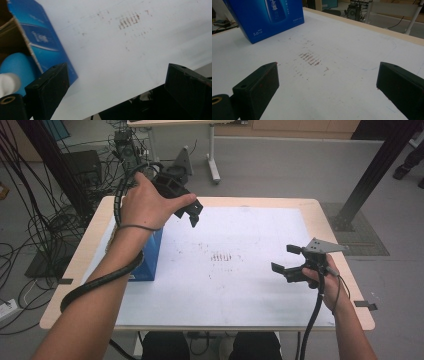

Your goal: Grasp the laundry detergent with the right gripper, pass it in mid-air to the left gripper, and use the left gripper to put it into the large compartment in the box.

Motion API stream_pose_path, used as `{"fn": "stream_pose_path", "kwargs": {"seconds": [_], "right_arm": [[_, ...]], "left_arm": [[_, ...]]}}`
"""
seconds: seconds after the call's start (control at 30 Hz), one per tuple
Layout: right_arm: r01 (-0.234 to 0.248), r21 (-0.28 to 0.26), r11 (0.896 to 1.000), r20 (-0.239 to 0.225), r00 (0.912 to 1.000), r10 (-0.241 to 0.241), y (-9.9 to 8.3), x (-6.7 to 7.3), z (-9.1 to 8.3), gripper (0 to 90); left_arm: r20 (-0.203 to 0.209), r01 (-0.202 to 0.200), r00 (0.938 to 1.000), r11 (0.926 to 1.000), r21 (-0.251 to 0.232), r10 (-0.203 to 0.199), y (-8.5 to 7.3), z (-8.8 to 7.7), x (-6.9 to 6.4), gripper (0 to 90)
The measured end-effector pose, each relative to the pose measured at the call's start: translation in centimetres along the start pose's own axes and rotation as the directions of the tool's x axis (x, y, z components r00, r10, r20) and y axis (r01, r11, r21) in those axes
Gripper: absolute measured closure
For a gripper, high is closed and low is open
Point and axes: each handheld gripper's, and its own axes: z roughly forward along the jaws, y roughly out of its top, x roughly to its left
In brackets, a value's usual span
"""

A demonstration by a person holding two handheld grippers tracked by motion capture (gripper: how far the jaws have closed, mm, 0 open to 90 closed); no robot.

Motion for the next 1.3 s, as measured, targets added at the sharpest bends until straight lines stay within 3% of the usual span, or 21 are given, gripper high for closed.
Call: {"fn": "stream_pose_path", "kwargs": {"seconds": [0.33, 0.43, 0.57, 1.07, 1.17, 1.3], "right_arm": [[0.007, 0.012, 1.0, 0.007, 1.0, -0.007, 0.6, -0.2, -0.2, 4.0], [0.005, 0.015, 1.0, 0.007, 1.0, -0.005, 0.7, -0.2, -0.1, 4.1], [0.008, 0.02, 1.0, 0.004, 1.0, -0.009, 0.9, -0.2, 0.1, 4.1], [0.011, 0.044, 0.999, 0.003, 0.9999, -0.011, 1.5, -0.1, 0.6, 4.2], [0.015, 0.049, 0.999, 0.001, 0.9999, -0.015, 1.7, -0.2, 0.7, 4.3], [0.018, 0.055, 0.998, 0.001, 0.9998, -0.018, 1.8, -0.2, 0.8, 4.3]], "left_arm": [[0.048, -0.064, 0.9968, 0.9979, 0.001, 0.064, -0.5, 2.9, -1.8, 6.2], [0.036, -0.09, 0.9953, 0.9959, 0.006, 0.09, -0.6, 3.7, -2.8, 6.2], [0.053, -0.111, 0.9923, 0.9938, -0.007, 0.111, -1.2, 4.4, -3.3, 6.2], [0.096, -0.102, 0.9901, 0.9948, -0.003, 0.102, -2.9, 9.4, -2.8, 6.1], [0.137, -0.101, 0.9857, 0.9948, 0.011, 0.099, -2.8, 10.8, -2.2, 6.1], [0.147, -0.093, 0.985, 0.9955, 0.015, 0.09, -2.9, 11.9, -2.0, 6.2]]}}
